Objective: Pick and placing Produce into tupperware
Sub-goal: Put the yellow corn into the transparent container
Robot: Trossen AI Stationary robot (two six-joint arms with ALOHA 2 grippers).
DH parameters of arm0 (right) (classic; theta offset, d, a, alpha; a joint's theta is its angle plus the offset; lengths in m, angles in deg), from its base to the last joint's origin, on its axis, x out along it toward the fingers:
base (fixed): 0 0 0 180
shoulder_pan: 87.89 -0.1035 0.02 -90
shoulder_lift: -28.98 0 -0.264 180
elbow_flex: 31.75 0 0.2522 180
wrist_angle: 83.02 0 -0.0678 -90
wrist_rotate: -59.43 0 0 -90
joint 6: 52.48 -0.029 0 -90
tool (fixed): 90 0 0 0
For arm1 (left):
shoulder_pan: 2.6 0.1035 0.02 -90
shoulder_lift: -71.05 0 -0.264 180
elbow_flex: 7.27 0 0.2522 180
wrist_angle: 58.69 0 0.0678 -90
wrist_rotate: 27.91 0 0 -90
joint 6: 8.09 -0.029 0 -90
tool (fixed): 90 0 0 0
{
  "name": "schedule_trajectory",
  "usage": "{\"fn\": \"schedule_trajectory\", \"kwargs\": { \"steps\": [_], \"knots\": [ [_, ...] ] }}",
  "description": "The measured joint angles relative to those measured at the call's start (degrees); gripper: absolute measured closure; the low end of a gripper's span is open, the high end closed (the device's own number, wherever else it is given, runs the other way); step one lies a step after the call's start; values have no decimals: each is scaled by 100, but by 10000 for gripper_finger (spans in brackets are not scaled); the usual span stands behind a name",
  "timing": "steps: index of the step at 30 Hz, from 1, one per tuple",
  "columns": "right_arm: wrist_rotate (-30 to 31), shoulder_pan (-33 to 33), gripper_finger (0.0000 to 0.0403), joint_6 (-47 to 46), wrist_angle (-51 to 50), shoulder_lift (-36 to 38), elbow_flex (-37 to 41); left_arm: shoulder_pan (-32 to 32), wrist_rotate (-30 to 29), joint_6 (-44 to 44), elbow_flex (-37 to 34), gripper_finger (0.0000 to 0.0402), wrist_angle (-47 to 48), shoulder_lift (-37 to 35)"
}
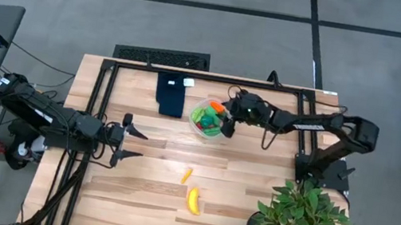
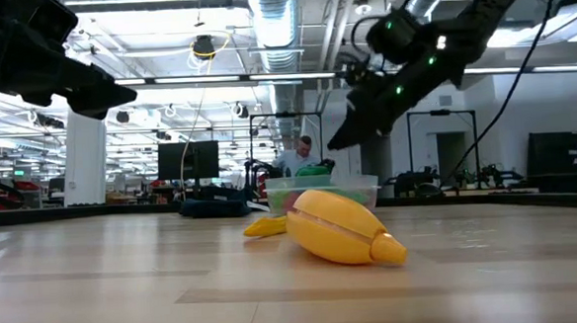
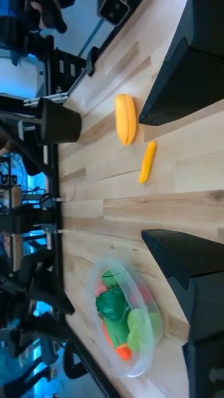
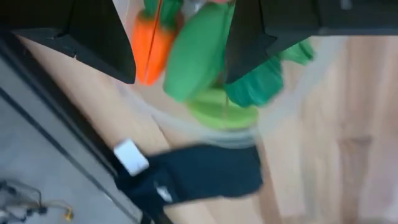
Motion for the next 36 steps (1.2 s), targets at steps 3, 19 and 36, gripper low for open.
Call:
{"fn": "schedule_trajectory", "kwargs": {
  "steps": [3,19,36],
  "knots": [
    [0,-166,164,100,-175,387,0,0,-50,-117,0,123,-154,2],
    [459,-796,164,-314,-3282,3182,0,9,-162,127,2,123,-1274,1729],
    [501,-2014,164,-2047,-5574,4112,0,11,234,-263,943,123,-2889,4022]
  ]
}}
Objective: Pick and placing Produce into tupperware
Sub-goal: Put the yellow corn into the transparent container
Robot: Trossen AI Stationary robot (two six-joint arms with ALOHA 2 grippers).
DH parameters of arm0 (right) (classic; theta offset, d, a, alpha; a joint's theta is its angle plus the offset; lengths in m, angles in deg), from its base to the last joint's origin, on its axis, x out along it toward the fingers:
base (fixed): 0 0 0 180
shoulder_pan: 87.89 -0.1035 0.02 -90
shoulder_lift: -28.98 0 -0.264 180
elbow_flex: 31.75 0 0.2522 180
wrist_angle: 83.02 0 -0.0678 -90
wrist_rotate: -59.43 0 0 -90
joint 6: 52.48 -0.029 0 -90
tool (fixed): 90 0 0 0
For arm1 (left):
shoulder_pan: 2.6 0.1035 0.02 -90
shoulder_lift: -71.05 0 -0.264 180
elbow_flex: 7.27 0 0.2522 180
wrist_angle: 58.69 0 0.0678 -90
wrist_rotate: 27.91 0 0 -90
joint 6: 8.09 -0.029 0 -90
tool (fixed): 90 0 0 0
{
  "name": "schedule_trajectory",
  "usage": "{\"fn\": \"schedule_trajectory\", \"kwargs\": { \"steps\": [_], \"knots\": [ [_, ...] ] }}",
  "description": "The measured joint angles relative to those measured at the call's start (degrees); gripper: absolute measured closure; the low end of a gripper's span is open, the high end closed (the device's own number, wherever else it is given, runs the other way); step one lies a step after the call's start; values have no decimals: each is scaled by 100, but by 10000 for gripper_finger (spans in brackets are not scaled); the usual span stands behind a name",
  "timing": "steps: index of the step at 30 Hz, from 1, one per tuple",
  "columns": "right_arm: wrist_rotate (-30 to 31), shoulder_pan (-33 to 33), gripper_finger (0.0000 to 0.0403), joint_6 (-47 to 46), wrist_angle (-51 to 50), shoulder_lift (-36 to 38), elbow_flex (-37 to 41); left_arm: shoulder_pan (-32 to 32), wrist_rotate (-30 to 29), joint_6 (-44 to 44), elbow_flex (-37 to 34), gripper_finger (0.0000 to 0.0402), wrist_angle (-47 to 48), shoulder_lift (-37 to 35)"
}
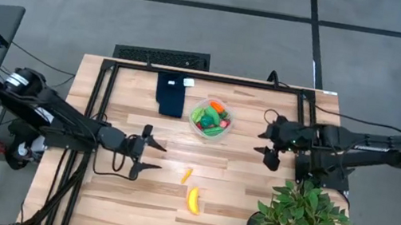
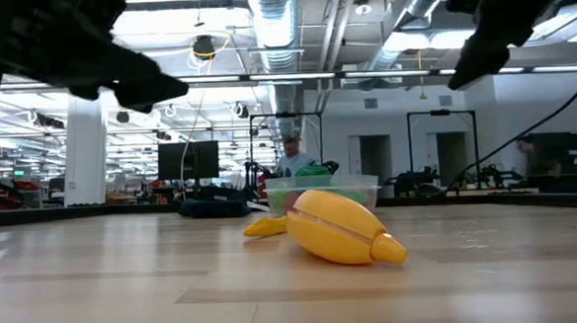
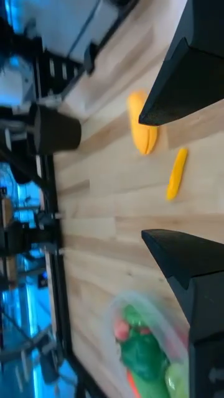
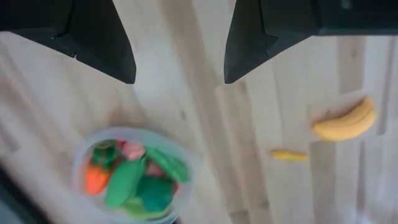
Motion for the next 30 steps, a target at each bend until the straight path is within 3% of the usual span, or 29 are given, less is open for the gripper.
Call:
{"fn": "schedule_trajectory", "kwargs": {
  "steps": [7,15,26,30],
  "knots": [
    [104,-589,164,-425,-26,36,296,24,-721,380,547,123,442,621],
    [630,-1064,164,-1093,189,36,876,190,-679,1484,1419,123,1712,1496],
    [1185,-1607,164,-1157,1410,32,1593,190,-397,2342,3049,123,3581,2643],
    [1515,-1794,164,-1157,1537,32,1708,177,-224,2688,3418,123,3799,2993]
  ]
}}
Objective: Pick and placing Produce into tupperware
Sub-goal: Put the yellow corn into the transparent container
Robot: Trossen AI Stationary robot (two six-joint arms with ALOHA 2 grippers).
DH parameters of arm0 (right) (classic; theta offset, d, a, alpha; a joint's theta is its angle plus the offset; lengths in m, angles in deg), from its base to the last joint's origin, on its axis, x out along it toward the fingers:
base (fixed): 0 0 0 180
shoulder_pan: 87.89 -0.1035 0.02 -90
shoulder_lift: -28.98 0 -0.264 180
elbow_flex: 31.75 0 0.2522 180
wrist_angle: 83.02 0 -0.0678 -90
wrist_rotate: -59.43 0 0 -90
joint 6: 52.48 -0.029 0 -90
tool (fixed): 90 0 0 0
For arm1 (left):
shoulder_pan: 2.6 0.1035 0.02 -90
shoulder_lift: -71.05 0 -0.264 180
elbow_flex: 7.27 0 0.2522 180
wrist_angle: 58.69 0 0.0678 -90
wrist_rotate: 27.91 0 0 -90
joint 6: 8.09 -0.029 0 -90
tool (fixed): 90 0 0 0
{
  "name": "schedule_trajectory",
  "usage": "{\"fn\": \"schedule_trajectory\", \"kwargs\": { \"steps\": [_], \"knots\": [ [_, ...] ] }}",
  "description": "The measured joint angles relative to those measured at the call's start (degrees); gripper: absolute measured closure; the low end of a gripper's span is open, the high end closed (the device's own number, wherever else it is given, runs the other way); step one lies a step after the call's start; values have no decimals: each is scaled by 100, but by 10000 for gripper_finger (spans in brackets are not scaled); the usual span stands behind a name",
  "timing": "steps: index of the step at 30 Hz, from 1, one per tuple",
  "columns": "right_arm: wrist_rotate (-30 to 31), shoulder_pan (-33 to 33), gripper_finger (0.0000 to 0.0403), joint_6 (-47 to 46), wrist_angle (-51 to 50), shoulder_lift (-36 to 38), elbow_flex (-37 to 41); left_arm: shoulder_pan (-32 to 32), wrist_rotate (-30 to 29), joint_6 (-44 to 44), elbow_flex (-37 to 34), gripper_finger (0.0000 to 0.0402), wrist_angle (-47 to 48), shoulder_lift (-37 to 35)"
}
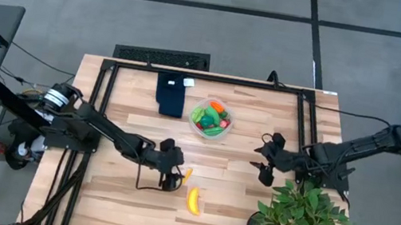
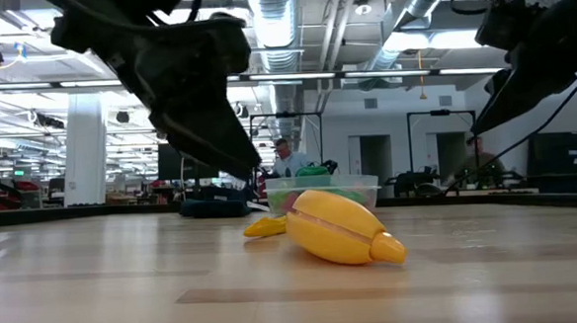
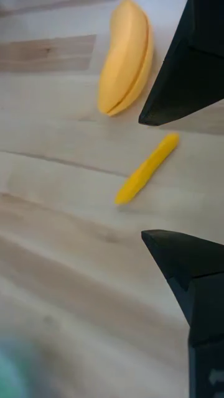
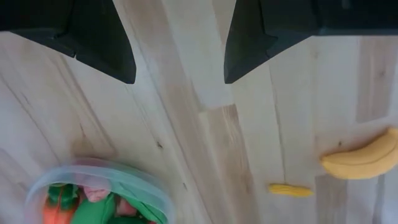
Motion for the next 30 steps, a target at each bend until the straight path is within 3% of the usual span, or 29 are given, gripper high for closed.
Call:
{"fn": "schedule_trajectory", "kwargs": {
  "steps": [6,16,30],
  "knots": [
    [240,-183,164,0,230,0,211,-7,66,552,177,123,26,446],
    [299,-245,164,-96,224,0,252,-7,-83,1044,179,123,-235,497],
    [421,-245,164,-105,272,0,250,-347,-1080,1702,177,123,-202,497]
  ]
}}
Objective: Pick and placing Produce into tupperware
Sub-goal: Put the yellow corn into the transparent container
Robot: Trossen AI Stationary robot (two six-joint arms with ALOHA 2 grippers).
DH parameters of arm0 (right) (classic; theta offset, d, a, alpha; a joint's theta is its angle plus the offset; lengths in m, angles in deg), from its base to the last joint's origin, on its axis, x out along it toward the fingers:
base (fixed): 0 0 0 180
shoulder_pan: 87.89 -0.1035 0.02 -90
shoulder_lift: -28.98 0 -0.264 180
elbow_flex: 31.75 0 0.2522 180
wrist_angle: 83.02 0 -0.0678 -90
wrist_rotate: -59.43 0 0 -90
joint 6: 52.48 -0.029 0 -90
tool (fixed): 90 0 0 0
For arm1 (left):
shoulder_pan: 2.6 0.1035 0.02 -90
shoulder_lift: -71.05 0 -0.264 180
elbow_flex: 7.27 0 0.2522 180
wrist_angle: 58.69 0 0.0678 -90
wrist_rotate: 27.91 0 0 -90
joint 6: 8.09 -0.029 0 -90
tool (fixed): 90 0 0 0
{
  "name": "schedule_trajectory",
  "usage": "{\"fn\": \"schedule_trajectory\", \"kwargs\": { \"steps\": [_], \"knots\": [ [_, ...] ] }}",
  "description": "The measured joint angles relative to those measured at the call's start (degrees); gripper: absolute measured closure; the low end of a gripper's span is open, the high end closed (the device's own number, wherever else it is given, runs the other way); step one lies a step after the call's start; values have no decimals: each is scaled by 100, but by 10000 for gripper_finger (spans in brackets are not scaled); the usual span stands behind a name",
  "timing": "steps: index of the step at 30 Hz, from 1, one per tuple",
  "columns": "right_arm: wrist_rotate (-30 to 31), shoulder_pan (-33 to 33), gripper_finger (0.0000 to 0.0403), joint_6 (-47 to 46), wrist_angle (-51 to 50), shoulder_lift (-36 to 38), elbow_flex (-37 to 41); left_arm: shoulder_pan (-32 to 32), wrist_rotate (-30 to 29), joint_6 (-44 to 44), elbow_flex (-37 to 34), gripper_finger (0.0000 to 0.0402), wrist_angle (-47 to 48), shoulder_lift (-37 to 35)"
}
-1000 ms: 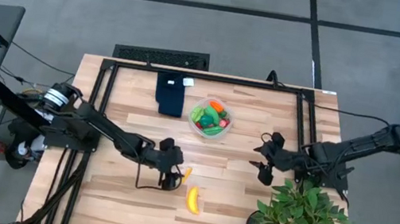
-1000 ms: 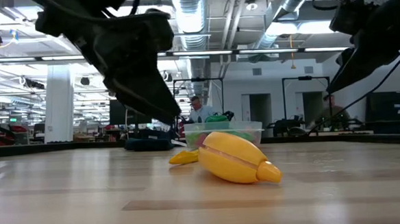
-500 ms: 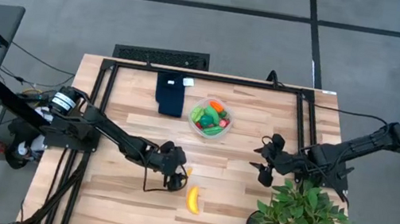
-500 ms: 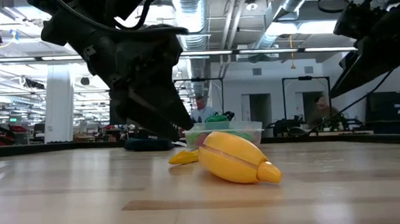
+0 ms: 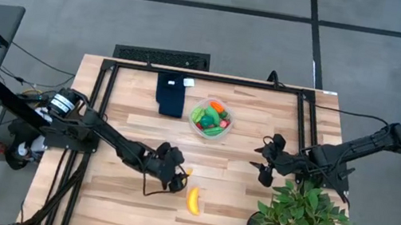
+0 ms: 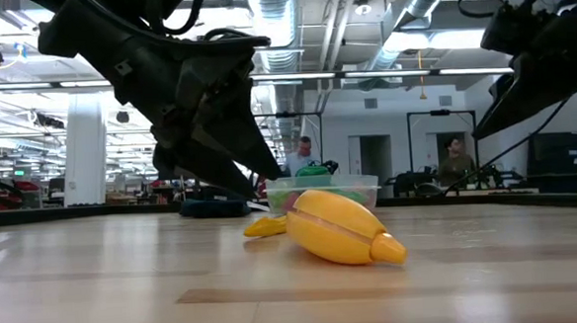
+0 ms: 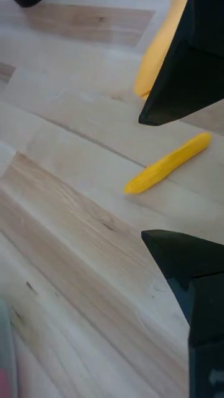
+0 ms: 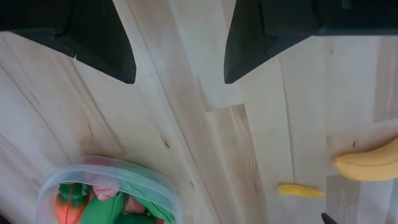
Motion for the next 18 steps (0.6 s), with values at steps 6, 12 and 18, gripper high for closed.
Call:
{"fn": "schedule_trajectory", "kwargs": {
  "steps": [6,12,18],
  "knots": [
    [0,0,164,0,125,0,-2,-17,-26,-30,0,123,7,0],
    [0,0,164,2,123,0,-2,-98,42,-439,0,123,7,0],
    [0,0,164,2,123,0,-2,-100,73,-551,-2,123,-43,55]
  ]
}}
